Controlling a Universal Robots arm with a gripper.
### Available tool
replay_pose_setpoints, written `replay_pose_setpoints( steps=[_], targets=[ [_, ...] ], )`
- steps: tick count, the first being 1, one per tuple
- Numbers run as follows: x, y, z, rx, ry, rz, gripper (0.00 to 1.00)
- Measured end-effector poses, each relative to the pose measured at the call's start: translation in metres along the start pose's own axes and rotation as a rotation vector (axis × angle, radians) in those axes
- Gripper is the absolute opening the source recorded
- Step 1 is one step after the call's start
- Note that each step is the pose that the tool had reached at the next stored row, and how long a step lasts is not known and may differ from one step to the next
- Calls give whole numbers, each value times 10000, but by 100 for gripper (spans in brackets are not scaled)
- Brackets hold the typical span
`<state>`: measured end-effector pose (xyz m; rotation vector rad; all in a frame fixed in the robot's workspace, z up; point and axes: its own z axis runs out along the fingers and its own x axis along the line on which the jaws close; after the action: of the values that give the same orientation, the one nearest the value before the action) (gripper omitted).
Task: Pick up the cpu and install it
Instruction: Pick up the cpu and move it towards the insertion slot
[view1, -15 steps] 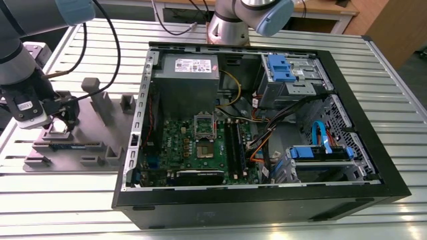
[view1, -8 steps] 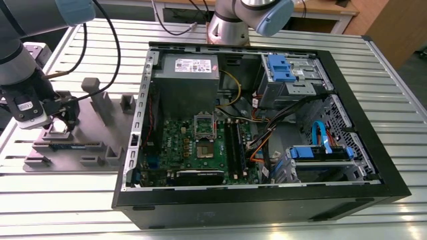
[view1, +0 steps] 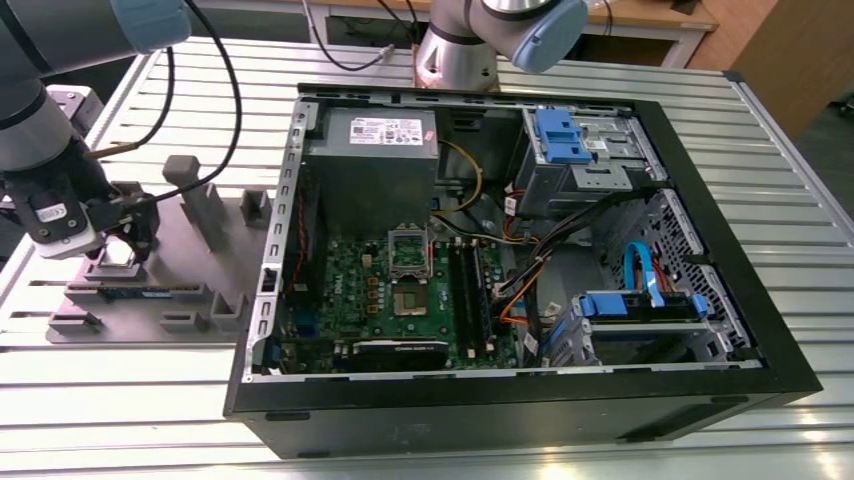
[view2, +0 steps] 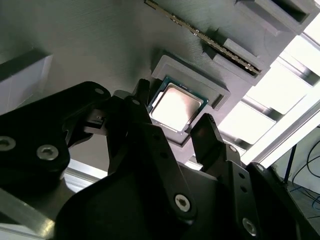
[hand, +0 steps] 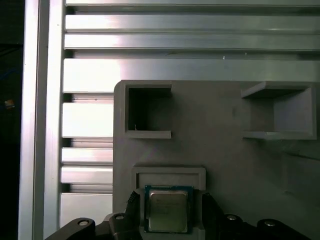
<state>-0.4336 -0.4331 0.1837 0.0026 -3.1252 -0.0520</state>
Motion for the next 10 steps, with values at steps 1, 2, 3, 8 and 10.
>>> replay_pose_setpoints(
  steps=[1, 2, 3, 8, 10],
  targets=[
    [0, -1, 0, 2, 4, -82, 61],
    [0, -3, 0, 4, 8, -165, 61],
    [0, -3, -1, 6, 11, -239, 61],
    [0, -4, 9, 5, 9, -287, 61],
    [0, -4, 8, 7, 12, -287, 61]
  ],
)
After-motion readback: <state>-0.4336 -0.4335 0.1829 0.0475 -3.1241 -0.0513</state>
